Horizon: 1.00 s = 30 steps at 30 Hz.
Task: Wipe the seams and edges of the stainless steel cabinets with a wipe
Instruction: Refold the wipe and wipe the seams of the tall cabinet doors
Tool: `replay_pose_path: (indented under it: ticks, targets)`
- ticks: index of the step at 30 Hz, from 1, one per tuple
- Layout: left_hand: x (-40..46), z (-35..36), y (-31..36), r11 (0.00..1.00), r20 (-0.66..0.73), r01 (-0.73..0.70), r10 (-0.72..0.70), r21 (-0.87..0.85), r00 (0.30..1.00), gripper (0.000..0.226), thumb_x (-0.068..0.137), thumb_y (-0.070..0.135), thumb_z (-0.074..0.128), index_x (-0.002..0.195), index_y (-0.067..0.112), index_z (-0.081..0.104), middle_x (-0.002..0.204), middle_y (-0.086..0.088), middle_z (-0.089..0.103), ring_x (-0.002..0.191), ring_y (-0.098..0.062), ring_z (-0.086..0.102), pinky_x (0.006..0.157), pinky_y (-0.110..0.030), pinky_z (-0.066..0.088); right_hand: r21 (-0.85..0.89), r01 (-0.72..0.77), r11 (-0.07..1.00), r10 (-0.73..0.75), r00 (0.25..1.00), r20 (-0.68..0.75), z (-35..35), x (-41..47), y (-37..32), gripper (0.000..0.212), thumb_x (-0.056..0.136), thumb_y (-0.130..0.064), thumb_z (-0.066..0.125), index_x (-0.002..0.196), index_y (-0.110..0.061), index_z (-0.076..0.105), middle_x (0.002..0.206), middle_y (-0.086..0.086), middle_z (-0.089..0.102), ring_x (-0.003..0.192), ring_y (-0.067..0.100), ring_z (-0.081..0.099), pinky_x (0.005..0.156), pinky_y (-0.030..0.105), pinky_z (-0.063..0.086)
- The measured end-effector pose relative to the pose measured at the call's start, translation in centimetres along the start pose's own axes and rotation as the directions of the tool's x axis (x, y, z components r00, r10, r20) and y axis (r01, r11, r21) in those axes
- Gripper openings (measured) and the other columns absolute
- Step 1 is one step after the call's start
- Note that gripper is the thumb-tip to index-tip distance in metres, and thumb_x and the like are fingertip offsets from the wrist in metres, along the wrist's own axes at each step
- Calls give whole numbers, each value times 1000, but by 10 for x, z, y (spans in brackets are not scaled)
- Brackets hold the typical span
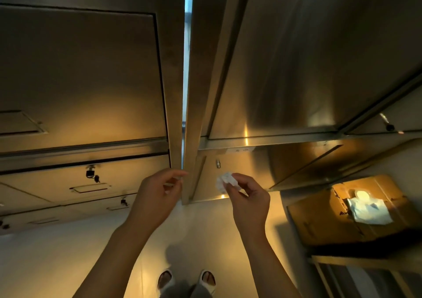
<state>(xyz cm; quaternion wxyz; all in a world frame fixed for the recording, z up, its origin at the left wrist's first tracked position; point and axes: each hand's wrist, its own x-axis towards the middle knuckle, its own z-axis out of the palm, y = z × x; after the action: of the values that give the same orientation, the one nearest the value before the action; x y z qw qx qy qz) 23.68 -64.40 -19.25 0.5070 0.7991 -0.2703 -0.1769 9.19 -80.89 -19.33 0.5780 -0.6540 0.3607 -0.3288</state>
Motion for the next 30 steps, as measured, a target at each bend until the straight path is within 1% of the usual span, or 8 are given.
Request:
replay_pose_path:
  ticks: [6,11,14,16,19,22,27,30]
  targets:
    - [21,18,-35,978,25,-44,40,206,999,34,97,13,67,129,26,68,115,12,70,101,2,64,86,-20,50,-12,36,999,-37,999,-6,19,24,48,27,86,2,79,107,-15,77,105,-3,76,103,16,71,83,22,58]
    - [40,47,-61,929,85,-82,55,361,995,41,99,20,65,140,26,58,132,6,62,119,-11,56,97,-28,44,11,87,996,-87,996,-18,37,43,92,24,88,4,76,109,-8,75,108,5,73,106,23,69,86,30,60]
    - [48,59,-78,915,76,-45,15,402,997,47,101,23,64,146,24,51,140,1,58,127,-15,53,101,-27,40,9,133,991,-133,991,-15,49,54,112,22,89,4,75,108,-8,74,108,6,72,105,23,69,81,23,57]
    - [53,64,-90,917,38,-5,-11,399,999,51,101,24,64,149,23,48,143,-1,57,129,-15,51,102,-26,38,18,159,987,-159,987,-15,57,61,124,20,90,5,75,107,-5,74,108,8,71,105,23,68,79,25,57]
    - [60,73,-110,926,-13,35,-32,375,999,52,101,23,65,149,21,47,143,-1,57,127,-8,50,101,-23,36,19,184,983,-184,983,-22,73,72,146,20,89,7,74,106,-3,73,110,8,69,106,23,67,78,34,61]
    - [67,85,-133,923,-7,-6,10,384,1000,50,101,26,65,148,23,47,145,3,55,124,-1,48,98,-15,35,22,237,971,-237,971,-21,91,80,170,19,89,8,72,106,0,72,111,10,68,108,24,66,82,45,61]
    - [72,97,-169,946,-61,-41,64,322,996,48,101,23,65,145,26,48,131,21,48,100,14,49,84,3,36,33,310,950,-308,950,-61,119,88,196,23,89,8,71,112,1,74,113,13,67,110,24,66,84,50,61]
    - [79,101,-190,959,-81,-68,94,274,992,48,101,26,65,144,29,46,132,22,51,112,22,48,91,2,37,-17,407,913,-407,907,-109,129,91,208,26,92,3,73,118,-2,74,113,11,67,109,25,67,84,50,61]
